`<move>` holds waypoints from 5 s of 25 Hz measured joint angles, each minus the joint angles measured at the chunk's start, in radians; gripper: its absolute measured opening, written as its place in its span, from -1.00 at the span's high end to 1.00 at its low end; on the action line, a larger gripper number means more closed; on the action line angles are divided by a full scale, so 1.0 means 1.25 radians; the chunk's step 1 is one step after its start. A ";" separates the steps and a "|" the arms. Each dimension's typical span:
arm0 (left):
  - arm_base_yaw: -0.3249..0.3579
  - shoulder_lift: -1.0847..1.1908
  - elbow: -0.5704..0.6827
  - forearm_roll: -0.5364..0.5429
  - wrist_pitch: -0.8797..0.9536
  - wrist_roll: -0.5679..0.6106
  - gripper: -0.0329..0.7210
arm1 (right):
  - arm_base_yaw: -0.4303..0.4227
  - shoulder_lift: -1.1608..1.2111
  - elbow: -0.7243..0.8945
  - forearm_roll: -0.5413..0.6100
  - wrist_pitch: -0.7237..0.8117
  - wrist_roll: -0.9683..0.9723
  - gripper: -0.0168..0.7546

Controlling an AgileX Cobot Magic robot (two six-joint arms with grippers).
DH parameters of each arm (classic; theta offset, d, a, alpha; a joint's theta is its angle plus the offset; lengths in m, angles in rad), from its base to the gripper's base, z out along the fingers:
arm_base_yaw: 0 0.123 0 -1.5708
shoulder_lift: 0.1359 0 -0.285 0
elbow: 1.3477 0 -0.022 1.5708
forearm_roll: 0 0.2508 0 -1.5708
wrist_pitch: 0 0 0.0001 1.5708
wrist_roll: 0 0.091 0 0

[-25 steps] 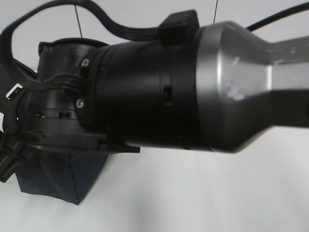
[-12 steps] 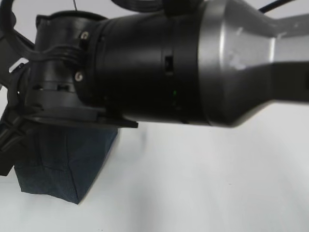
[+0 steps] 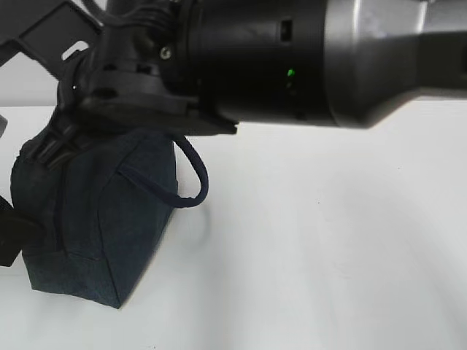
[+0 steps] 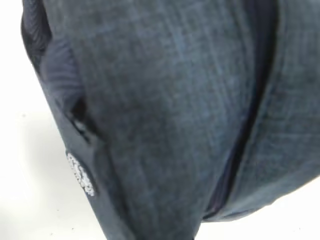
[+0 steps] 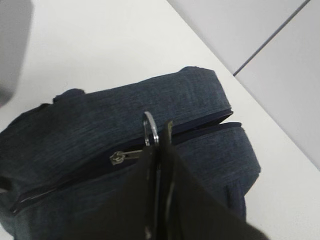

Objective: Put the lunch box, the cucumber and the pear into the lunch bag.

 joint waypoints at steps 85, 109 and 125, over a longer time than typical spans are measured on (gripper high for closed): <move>0.000 -0.030 -0.006 -0.009 0.022 -0.009 0.04 | -0.381 0.293 -0.271 0.849 -0.050 -0.535 -0.36; 0.000 -0.420 -0.006 0.436 0.230 -0.593 0.01 | -0.376 -0.071 -0.068 0.482 0.395 -0.281 -0.16; 0.000 -0.706 -0.005 0.392 0.352 -0.591 0.01 | -0.371 -0.881 0.655 0.493 0.367 -0.231 -0.16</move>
